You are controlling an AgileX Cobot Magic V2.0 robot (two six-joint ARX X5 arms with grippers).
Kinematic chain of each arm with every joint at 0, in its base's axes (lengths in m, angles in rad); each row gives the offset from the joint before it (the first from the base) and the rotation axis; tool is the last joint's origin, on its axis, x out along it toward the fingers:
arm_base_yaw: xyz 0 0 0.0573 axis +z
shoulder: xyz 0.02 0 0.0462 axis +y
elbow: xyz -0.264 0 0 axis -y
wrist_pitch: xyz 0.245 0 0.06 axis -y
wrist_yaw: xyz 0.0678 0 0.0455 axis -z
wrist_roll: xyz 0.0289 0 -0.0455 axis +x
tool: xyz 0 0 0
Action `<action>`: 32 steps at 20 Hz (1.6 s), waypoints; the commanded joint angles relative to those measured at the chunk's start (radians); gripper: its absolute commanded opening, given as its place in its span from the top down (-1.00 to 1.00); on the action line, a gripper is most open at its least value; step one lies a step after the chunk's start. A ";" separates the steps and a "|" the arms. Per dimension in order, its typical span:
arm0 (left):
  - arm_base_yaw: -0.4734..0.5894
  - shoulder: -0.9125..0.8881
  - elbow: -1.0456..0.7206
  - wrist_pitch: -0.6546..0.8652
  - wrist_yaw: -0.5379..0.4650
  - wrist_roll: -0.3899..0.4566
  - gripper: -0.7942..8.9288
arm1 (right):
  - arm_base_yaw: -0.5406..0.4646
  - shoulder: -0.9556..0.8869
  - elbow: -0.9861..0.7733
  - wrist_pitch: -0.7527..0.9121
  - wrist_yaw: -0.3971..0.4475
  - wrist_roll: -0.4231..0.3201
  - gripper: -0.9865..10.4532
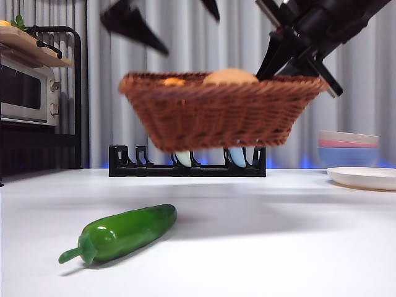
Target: Pick up the basket,pick up the corn from the table,pick up the potato from the table,pick up the cucumber from the table,put all items into the basket
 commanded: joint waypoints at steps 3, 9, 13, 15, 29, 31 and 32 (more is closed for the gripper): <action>-0.040 -0.133 0.113 -0.294 0.004 0.135 -0.32 | -0.059 0.022 0.006 0.067 -0.020 0.044 0.85; -0.138 -0.241 0.075 -0.592 -0.114 0.150 -0.32 | -0.157 0.022 0.007 0.074 -0.023 0.051 0.85; -0.263 -0.263 -0.193 -0.478 -0.201 0.042 -0.32 | -0.198 0.022 0.007 0.075 -0.073 0.051 0.85; -0.286 -0.262 -0.354 -0.358 -0.211 0.013 -0.32 | -0.209 0.021 0.007 0.075 -0.074 0.051 0.85; -0.232 0.051 -0.636 0.110 -0.201 -0.022 -0.25 | -0.216 0.021 0.007 0.074 -0.099 0.050 0.85; -0.222 0.058 -0.636 0.133 -0.203 -0.005 0.34 | -0.216 0.021 0.007 0.074 -0.099 0.050 0.85; -0.222 0.058 -0.636 0.139 -0.201 0.016 0.65 | -0.216 0.021 0.007 0.074 -0.099 0.050 0.85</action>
